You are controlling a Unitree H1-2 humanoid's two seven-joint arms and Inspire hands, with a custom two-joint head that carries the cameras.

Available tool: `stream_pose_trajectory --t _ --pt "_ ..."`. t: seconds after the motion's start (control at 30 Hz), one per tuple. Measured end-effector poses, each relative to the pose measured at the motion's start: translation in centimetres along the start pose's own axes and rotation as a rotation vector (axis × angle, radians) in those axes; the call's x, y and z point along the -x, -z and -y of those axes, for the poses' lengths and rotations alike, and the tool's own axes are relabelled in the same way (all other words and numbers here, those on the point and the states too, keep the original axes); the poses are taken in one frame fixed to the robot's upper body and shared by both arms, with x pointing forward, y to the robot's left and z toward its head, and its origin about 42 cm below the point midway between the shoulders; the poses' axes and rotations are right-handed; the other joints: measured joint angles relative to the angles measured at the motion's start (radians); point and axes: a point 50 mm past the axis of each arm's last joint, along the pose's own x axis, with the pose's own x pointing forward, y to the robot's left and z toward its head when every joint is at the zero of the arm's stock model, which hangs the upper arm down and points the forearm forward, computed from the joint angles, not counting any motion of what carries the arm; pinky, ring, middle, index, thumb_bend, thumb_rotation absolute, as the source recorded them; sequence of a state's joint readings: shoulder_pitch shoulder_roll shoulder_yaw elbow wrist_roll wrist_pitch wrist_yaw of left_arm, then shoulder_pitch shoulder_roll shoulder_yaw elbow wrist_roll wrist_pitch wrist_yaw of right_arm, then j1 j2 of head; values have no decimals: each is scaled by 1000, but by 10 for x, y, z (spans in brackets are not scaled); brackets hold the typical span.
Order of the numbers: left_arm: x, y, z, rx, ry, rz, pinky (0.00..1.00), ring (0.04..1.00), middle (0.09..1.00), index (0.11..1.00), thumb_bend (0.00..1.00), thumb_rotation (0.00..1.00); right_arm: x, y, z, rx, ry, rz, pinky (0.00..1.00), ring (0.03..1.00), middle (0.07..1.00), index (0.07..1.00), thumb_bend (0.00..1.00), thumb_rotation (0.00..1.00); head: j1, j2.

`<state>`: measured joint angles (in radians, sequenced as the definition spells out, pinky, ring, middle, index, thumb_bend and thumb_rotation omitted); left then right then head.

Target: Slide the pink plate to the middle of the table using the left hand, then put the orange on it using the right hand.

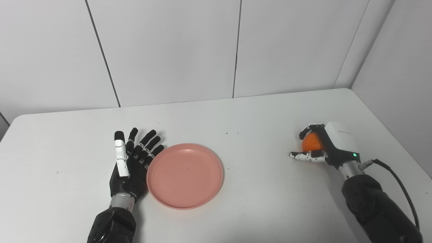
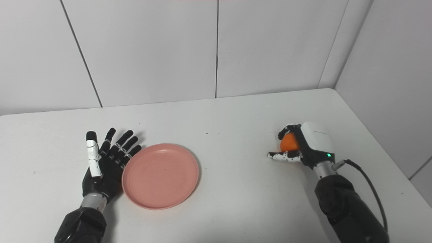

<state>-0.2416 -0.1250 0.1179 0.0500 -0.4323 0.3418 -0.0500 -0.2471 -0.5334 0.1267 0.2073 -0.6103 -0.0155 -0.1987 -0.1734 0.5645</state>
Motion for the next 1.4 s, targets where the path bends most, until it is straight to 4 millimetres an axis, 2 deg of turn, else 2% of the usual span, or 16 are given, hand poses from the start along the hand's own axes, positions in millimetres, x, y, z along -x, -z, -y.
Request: stream_pose_trajectory --t 0.3,0.67,0.83,0.93,1.13,1.4 --pt "-1 3 6 -29 0 2 754 821 795 982 772 873 -8 -35 26 -13 80 124 104 148 217 469 494 158 54 0" --pt "-1 5 10 -30 -12 6 761 814 772 984 765 873 -7 -59 43 -47 96 228 105 150 224 469 492 161 97 14" --pt "-2 7 13 -32 -20 6 734 802 764 970 785 866 -14 -68 49 -75 100 253 104 146 219 469 492 158 111 21" --pt "-2 7 14 -38 -22 6 752 800 765 969 800 853 -19 -85 55 -113 102 299 104 147 223 469 493 162 115 37" --pt "-2 7 15 -33 -21 9 760 810 782 976 779 859 -26 -122 60 -149 92 398 109 154 235 471 495 163 95 35" --pt "-1 6 16 -33 -26 13 767 812 786 978 772 864 -30 -170 44 -164 26 498 102 148 228 469 496 164 83 66"
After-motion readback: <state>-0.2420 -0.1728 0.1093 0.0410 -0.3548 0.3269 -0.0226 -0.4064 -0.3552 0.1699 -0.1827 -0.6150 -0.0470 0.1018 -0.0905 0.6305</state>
